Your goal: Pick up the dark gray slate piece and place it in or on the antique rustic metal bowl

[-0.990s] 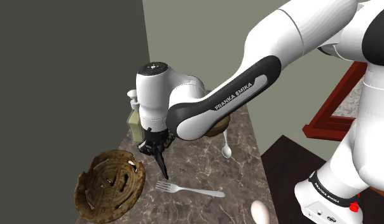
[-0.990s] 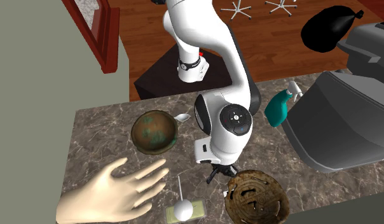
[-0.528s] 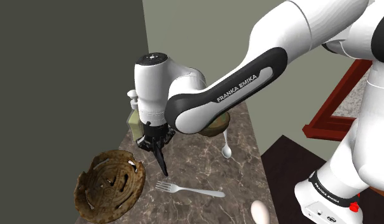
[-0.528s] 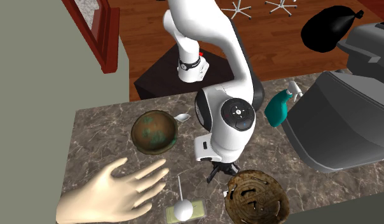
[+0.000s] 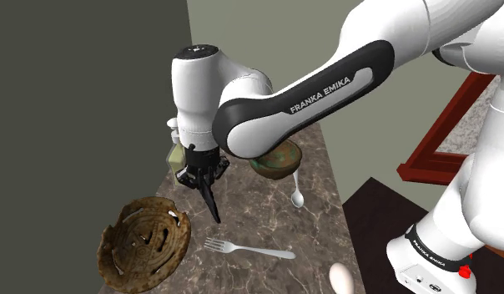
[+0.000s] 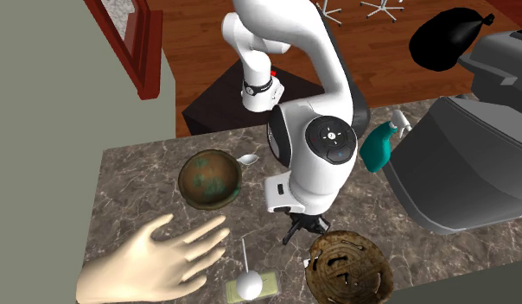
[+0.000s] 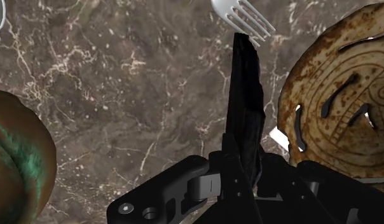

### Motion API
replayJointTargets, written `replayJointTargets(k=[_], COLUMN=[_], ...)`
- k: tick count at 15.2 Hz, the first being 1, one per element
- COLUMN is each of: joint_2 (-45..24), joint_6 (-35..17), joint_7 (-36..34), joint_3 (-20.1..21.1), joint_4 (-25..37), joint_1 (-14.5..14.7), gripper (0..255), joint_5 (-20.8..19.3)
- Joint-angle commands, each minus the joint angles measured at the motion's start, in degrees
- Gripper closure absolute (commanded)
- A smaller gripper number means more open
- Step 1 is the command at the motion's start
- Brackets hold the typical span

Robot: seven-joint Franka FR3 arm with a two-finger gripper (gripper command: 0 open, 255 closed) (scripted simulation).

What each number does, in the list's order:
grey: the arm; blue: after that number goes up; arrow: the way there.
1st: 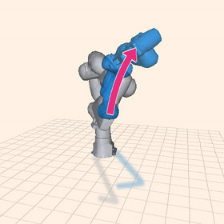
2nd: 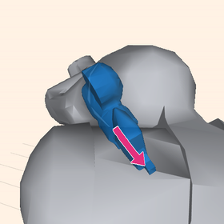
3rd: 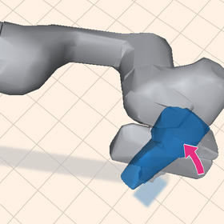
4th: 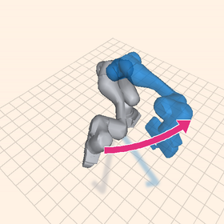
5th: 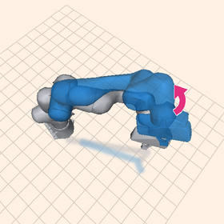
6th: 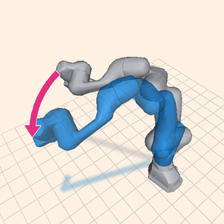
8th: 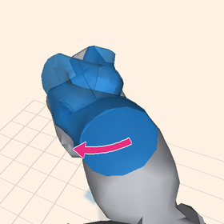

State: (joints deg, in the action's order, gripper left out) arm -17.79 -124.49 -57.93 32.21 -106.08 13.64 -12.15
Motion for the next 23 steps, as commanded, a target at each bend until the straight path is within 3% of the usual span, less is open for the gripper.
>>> replayJointTargets(k=[1,20,23], joint_2=[0.70,4.70,9.80], joint_6=[1.38,14.00,12.55], joint_7=[0.40,2.62,7.49], joint_3=[0.22,1.34,0.51], joint_4=[0.78,10.12,4.58], joint_1=[-0.18,-0.68,-4.30], gripper=[255,255,255], joint_5=[0.57,3.73,7.04])
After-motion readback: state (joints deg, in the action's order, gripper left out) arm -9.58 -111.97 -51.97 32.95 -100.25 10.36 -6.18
